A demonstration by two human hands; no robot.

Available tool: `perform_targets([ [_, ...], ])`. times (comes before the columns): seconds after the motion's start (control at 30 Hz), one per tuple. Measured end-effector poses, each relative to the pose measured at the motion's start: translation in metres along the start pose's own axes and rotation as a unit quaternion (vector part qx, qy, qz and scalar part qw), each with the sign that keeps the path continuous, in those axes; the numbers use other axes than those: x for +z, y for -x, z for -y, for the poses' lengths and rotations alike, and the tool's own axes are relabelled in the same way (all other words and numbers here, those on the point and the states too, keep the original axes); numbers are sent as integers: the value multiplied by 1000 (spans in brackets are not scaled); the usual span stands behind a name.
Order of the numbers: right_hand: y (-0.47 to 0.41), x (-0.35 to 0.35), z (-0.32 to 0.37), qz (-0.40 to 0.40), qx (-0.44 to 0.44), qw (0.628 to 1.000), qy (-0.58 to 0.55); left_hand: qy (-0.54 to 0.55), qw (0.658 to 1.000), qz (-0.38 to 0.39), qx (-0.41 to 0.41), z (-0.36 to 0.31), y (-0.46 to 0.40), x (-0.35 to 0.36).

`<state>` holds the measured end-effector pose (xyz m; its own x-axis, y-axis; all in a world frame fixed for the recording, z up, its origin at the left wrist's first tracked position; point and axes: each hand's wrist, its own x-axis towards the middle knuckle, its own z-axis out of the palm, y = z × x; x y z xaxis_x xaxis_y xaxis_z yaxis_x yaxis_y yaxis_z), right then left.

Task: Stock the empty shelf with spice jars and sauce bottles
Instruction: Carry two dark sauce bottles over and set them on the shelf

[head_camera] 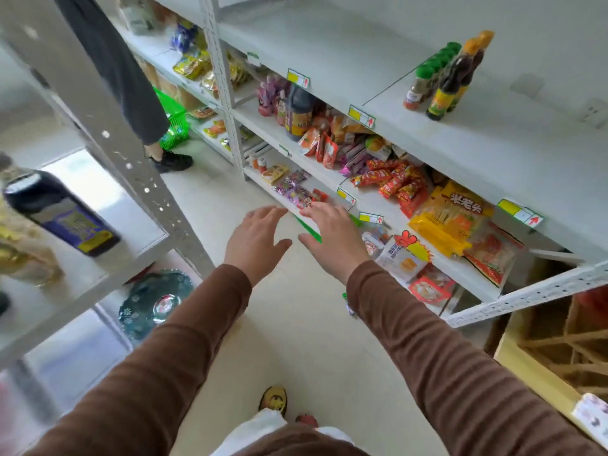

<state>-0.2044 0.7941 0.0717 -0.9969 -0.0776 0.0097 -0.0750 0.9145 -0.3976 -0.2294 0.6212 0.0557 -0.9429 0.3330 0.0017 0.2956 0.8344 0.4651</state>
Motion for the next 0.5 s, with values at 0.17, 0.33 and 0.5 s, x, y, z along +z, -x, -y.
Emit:
perform_targets([
  [0.17, 33, 33, 57, 15, -74, 997, -26, 2, 996, -41, -85, 37, 80, -17],
  [0.33, 68, 57, 112, 30, -117, 991, -65, -5, 987, -65, -144, 68, 158, -40],
  [0.5, 84, 72, 178, 33, -160, 981, -103, 5, 976, -111, -186, 107, 217, -73],
])
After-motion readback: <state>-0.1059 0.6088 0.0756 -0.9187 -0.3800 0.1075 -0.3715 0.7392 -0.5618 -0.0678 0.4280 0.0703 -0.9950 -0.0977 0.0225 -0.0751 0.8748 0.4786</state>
